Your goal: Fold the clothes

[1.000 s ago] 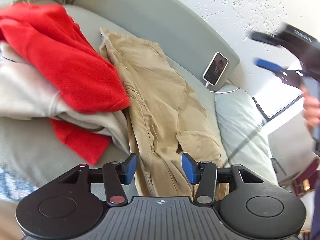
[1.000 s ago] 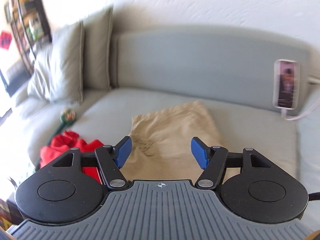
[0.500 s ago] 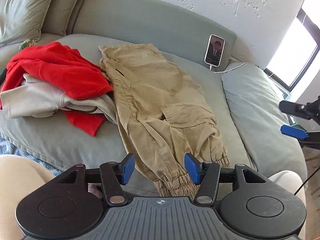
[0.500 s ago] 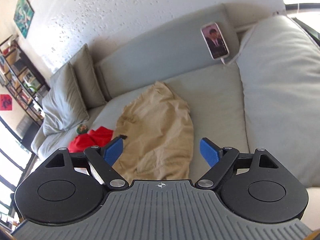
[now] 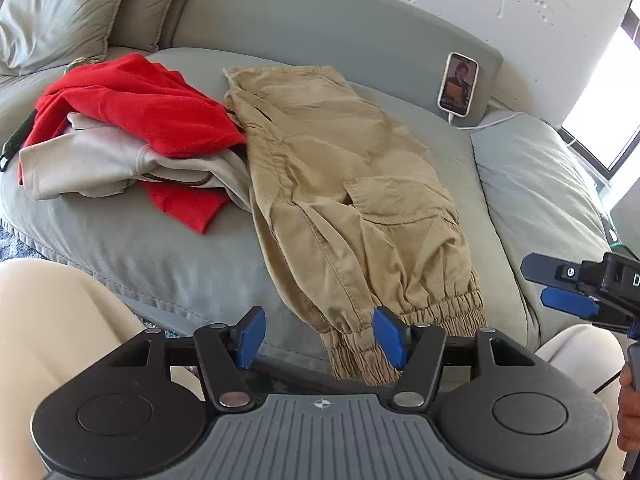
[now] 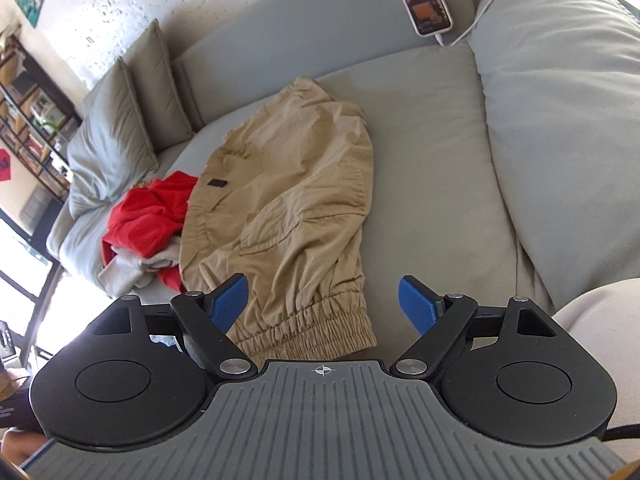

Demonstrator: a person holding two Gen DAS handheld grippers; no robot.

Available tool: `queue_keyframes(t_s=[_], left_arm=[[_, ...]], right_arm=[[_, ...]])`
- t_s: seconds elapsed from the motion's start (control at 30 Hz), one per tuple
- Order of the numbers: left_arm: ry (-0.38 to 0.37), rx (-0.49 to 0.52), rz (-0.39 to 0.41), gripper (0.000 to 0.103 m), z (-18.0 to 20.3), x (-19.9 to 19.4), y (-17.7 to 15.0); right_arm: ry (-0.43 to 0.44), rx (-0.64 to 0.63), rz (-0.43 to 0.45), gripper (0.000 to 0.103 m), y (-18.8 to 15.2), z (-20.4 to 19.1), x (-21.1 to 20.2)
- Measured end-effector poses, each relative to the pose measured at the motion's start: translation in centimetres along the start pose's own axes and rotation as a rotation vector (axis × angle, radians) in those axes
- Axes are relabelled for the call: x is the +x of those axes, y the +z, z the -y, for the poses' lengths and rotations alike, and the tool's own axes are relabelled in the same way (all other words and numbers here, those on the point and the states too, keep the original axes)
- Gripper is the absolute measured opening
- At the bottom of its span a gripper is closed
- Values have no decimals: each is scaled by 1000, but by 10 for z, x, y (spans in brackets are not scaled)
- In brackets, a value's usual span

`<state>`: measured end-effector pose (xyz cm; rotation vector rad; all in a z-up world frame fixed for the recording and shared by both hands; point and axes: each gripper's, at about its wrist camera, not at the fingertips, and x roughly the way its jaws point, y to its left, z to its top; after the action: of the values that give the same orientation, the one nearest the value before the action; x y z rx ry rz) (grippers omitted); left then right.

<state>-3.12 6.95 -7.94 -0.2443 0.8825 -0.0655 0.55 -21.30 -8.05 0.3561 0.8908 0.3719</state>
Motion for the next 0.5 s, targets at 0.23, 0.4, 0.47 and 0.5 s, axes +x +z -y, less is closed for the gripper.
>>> queue_keyframes(t_s=[0.23, 0.4, 0.47, 0.5], left_arm=[[10, -29, 111, 38, -11, -4, 5], [-11, 32, 170, 15, -5, 7, 22], [-37, 56, 192, 15, 2, 15, 30], [-51, 75, 198, 15, 8, 20, 34]], right_arm=[[-58, -83, 41, 35, -1, -6, 15], [-61, -205, 51, 21, 8, -24, 35], [-48, -249, 64, 21, 17, -33, 45], [-49, -266, 66, 21, 22, -37, 52]])
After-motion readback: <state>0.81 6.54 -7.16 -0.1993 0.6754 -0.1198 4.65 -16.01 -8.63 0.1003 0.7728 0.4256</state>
